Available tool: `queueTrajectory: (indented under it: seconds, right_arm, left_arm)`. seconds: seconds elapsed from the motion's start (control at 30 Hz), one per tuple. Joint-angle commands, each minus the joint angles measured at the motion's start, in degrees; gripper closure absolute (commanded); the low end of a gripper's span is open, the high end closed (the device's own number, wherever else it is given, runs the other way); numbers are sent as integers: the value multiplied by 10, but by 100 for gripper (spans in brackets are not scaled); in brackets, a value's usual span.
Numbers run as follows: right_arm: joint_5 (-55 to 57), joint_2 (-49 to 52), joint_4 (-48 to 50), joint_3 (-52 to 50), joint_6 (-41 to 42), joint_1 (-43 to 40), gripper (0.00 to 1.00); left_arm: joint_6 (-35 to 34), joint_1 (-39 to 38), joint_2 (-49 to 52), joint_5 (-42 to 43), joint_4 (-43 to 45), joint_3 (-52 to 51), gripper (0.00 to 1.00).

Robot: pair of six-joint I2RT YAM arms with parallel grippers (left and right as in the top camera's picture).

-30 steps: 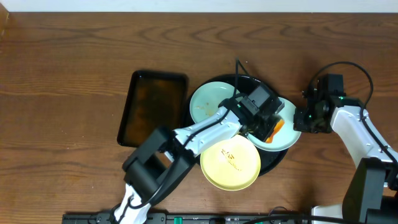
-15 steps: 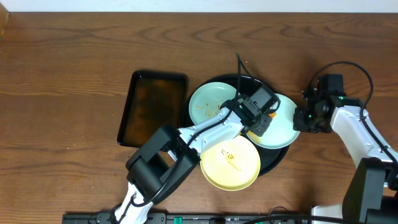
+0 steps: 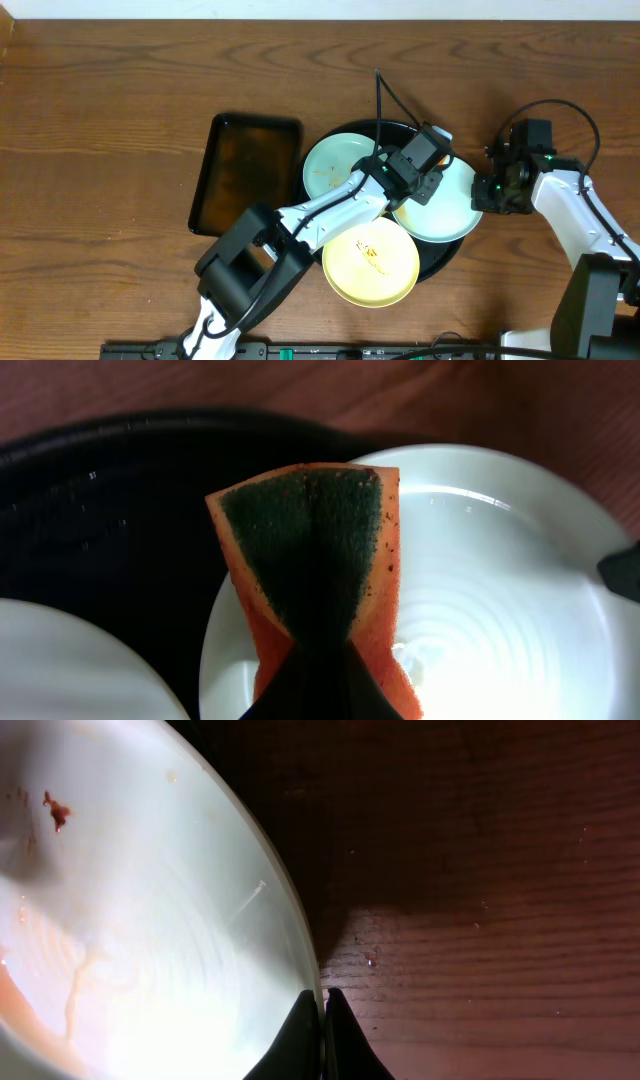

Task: Clean dirty plates on tray and stack at the side
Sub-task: 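Scrub the right green plate with the sponge in the left gripper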

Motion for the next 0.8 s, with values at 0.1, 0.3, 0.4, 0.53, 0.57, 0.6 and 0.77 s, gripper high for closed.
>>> queueTrajectory:
  seconds: [0.1,0.3,0.4,0.53,0.57,0.6,0.77]
  right_arm:
    - [-8,-8,0,-4,-3,-1,99]
    - [-8,-8,0,-4,-3,-1,99]
    - [-8,-8,0,-4,-3,-1,99]
    - [-9,-8,0,-4,-3,-1,99]
    - [-9,-8,0,-4,-3,-1,99]
    - [-8,-8,0,-4,-3,-1,99]
    - [-8,-8,0,-4,-3,-1,99]
  left_arm:
    - [10,1,8,-8,40,14,93]
    - [10,-6,40,-6,47,14,93]
    - [10,-10,48,21,38,14,92]
    - [10,-13,50,33,7,14,92]
    - [10,-13,49,33,-6,14,92]
    - [10,-13,49,33,-23,14,93]
    - [11,-13,43,53,-102,15,92]
